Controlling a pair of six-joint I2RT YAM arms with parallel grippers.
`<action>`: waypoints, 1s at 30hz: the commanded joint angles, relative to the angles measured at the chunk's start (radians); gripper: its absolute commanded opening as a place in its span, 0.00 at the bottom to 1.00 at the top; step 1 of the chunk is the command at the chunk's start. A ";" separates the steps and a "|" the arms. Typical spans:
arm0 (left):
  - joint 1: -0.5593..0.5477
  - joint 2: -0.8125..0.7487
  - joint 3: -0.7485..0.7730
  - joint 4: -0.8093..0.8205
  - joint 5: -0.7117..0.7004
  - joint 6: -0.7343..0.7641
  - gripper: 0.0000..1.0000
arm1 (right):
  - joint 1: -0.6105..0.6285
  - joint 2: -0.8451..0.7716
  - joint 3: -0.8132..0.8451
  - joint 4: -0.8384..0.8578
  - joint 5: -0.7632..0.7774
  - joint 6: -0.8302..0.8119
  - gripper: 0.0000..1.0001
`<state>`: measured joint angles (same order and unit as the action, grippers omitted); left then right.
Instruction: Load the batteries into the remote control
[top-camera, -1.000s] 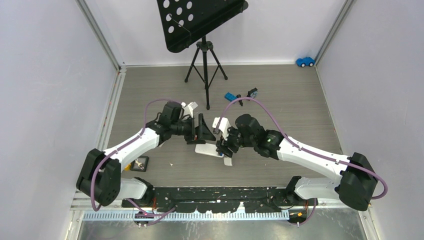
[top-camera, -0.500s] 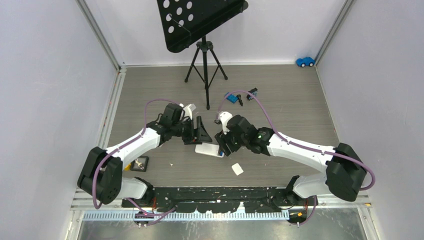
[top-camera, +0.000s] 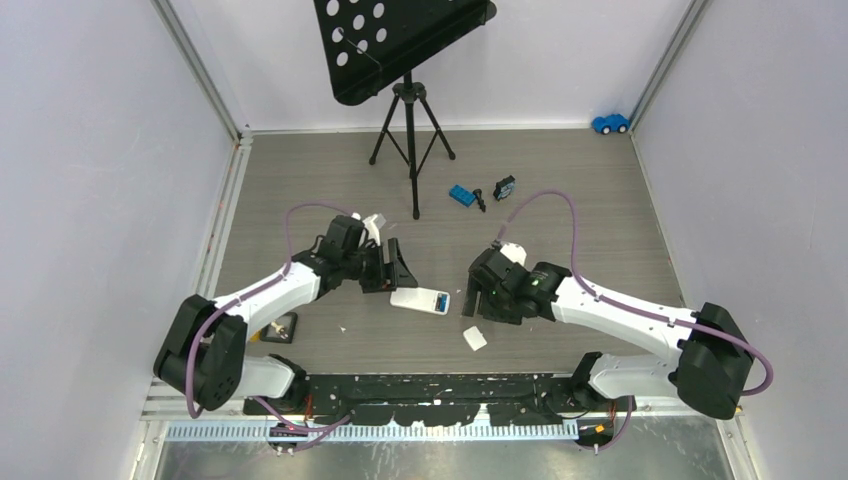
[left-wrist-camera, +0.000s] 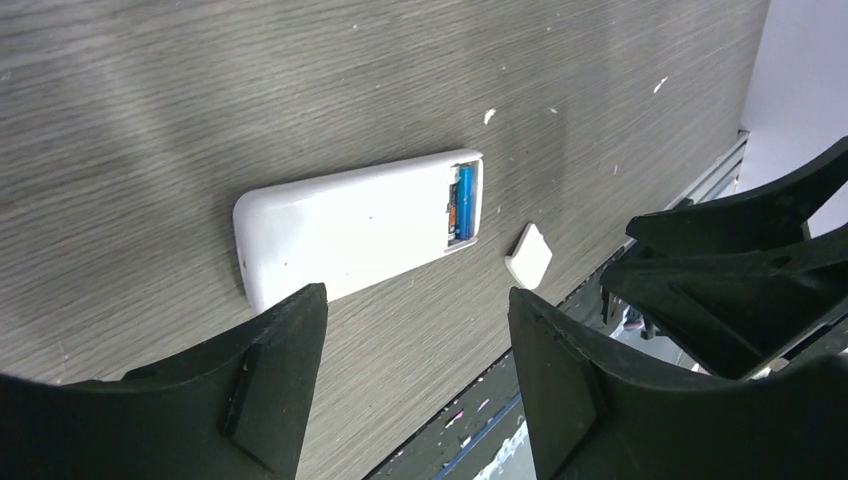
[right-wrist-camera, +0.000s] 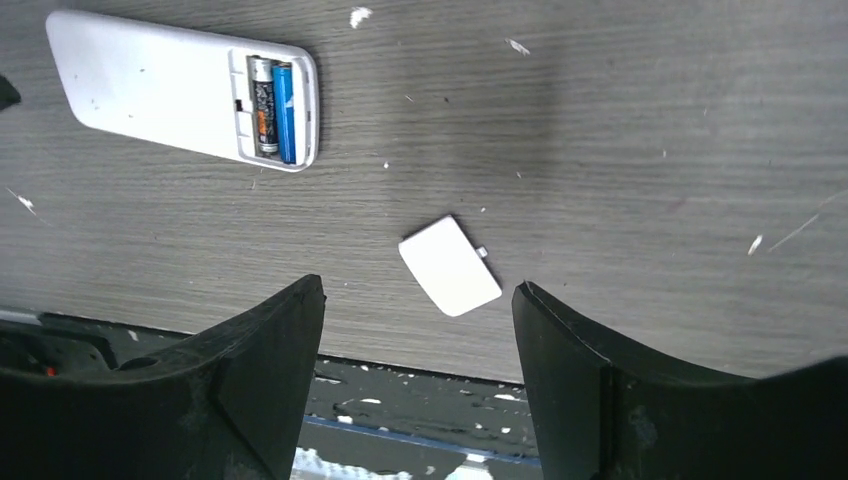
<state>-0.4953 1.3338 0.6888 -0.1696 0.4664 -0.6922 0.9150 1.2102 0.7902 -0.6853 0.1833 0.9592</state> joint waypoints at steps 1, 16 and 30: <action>0.000 -0.061 -0.037 0.073 -0.045 0.028 0.68 | 0.009 -0.012 -0.015 -0.045 0.009 0.265 0.78; 0.000 -0.256 -0.200 0.206 -0.128 -0.059 0.70 | 0.118 0.159 0.051 -0.197 0.051 0.897 0.86; -0.017 -0.311 -0.285 0.287 -0.193 -0.117 0.69 | 0.119 0.300 0.142 -0.297 0.057 1.031 0.78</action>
<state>-0.5095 1.0523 0.4107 0.0647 0.3119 -0.8089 1.0302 1.4830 0.9112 -0.9356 0.2157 1.9091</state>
